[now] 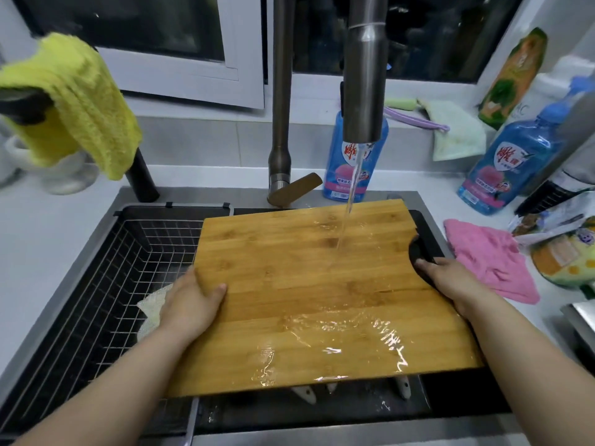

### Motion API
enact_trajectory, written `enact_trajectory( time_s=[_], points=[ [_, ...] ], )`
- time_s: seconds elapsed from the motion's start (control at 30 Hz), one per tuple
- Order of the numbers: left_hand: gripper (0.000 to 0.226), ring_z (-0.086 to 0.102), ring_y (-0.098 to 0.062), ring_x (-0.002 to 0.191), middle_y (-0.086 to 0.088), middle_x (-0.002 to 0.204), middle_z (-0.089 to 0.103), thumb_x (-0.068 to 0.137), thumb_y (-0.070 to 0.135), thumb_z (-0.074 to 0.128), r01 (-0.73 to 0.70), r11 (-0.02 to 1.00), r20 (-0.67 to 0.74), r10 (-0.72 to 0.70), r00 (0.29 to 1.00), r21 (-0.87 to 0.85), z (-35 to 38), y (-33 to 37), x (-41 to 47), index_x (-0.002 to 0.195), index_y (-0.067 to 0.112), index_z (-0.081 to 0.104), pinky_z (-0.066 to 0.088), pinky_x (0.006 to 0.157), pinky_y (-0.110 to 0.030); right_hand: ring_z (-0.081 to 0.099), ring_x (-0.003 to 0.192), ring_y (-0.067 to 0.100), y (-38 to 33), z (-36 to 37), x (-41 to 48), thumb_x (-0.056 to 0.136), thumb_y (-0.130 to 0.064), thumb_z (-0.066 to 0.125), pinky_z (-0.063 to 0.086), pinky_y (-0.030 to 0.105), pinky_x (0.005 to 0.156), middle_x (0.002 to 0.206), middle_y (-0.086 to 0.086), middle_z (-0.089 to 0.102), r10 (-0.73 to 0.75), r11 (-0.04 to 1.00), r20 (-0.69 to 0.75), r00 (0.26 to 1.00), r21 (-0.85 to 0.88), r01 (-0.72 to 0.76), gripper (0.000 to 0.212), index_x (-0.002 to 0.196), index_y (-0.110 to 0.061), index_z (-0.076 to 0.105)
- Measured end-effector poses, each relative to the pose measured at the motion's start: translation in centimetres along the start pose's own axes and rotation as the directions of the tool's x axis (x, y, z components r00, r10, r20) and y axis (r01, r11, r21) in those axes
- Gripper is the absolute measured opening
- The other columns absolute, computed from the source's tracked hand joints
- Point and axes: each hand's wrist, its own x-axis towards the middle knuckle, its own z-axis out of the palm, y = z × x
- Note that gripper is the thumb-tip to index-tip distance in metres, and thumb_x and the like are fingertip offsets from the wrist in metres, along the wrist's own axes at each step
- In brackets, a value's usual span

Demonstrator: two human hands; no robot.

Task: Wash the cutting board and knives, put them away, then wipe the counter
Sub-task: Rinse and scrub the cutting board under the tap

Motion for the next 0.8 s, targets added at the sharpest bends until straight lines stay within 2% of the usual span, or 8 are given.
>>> enact_trajectory(
  time_s=[0.07, 0.17, 0.23, 0.33, 0.5, 0.6, 0.73, 0.8],
  points=[
    [0.065, 0.016, -0.025, 0.141, -0.007, 0.154, 0.015, 0.092, 0.043, 0.043, -0.152, 0.950, -0.052, 0.173, 0.984, 0.274, 1.3, 0.5, -0.9, 0.145, 0.017, 0.015, 0.017, 0.115, -0.039, 0.052, 0.066, 0.016, -0.1, -0.2, -0.5, 0.094, -0.021, 0.049, 0.040, 0.025, 0.062, 0.073, 0.005, 0.057, 0.001, 1.000, -0.013, 1.000, 0.003, -0.001, 0.018, 0.078, -0.013, 0.055],
    [0.064, -0.004, -0.015, 0.143, 0.005, 0.156, -0.001, 0.092, 0.049, 0.035, -0.478, 0.827, 0.102, 0.470, 0.877, 0.296, 4.4, 3.4, -3.3, 0.145, 0.028, 0.006, -0.002, 0.116, -0.035, 0.050, 0.067, 0.016, -0.3, -0.3, -1.3, 0.095, -0.022, 0.048, 0.040, 0.029, 0.075, 0.074, 0.005, 0.055, -0.009, 0.999, -0.018, 1.000, -0.033, 0.009, 0.019, 0.077, -0.015, 0.051],
    [0.062, -0.012, -0.011, 0.142, 0.006, 0.155, -0.009, 0.094, 0.051, 0.026, -0.622, 0.725, 0.233, 0.577, 0.783, 0.297, 6.3, 5.3, -4.4, 0.145, 0.030, 0.000, -0.012, 0.113, -0.032, 0.051, 0.064, 0.017, -0.4, -0.3, -1.7, 0.094, -0.020, 0.048, 0.041, 0.028, 0.067, 0.071, 0.006, 0.056, -0.023, 0.998, -0.029, 0.999, -0.055, 0.022, 0.017, 0.082, -0.011, 0.056],
    [0.060, -0.011, -0.011, 0.142, 0.005, 0.155, -0.009, 0.095, 0.050, 0.022, -0.634, 0.709, 0.247, 0.584, 0.773, 0.309, 6.3, 6.2, -2.1, 0.146, 0.027, 0.000, -0.010, 0.113, -0.030, 0.050, 0.061, 0.019, -0.8, -0.4, -2.4, 0.093, -0.015, 0.050, 0.038, 0.022, 0.056, 0.067, 0.006, 0.055, -0.025, 0.999, -0.044, 0.999, -0.035, 0.023, 0.013, 0.090, -0.007, 0.059],
    [0.060, -0.001, -0.016, 0.144, 0.000, 0.156, 0.001, 0.095, 0.049, 0.021, -0.377, 0.859, 0.088, 0.371, 0.925, 0.346, 2.1, 3.0, 4.5, 0.147, 0.021, 0.006, 0.001, 0.116, -0.035, 0.050, 0.062, 0.022, -1.7, -0.2, -3.1, 0.092, -0.012, 0.050, 0.037, 0.023, 0.059, 0.067, 0.010, 0.056, -0.026, 0.999, -0.030, 0.999, -0.039, 0.025, 0.014, 0.086, -0.005, 0.061],
    [0.058, -0.002, -0.017, 0.144, -0.003, 0.156, 0.001, 0.097, 0.044, 0.020, -0.303, 0.904, 0.039, 0.306, 0.951, 0.303, 2.0, 3.0, 4.8, 0.147, 0.017, 0.006, 0.000, 0.116, -0.036, 0.048, 0.061, 0.019, -2.7, 0.2, -3.2, 0.092, -0.011, 0.050, 0.034, 0.020, 0.058, 0.065, 0.006, 0.054, -0.061, 0.996, -0.038, 0.997, -0.062, 0.059, 0.016, 0.081, -0.008, 0.060],
    [0.057, -0.007, -0.012, 0.143, 0.001, 0.156, -0.003, 0.097, 0.041, 0.022, -0.594, 0.761, 0.164, 0.571, 0.804, 0.260, 4.9, 6.3, 1.1, 0.147, 0.020, 0.004, -0.007, 0.115, -0.032, 0.047, 0.061, 0.015, -3.6, 0.3, -3.2, 0.092, -0.009, 0.050, 0.034, 0.020, 0.055, 0.066, 0.004, 0.054, -0.087, 0.994, -0.045, 0.995, -0.069, 0.084, 0.012, 0.085, -0.008, 0.060],
    [0.056, -0.008, -0.010, 0.143, 0.003, 0.156, -0.004, 0.097, 0.043, 0.021, -0.662, 0.705, 0.218, 0.625, 0.750, 0.256, 5.2, 6.9, 0.6, 0.146, 0.023, 0.002, -0.008, 0.114, -0.030, 0.048, 0.063, 0.016, -3.4, 0.3, -3.5, 0.092, -0.009, 0.050, 0.035, 0.021, 0.057, 0.069, 0.005, 0.055, -0.075, 0.995, -0.035, 0.997, -0.063, 0.073, 0.012, 0.088, -0.008, 0.061]
  ],
)
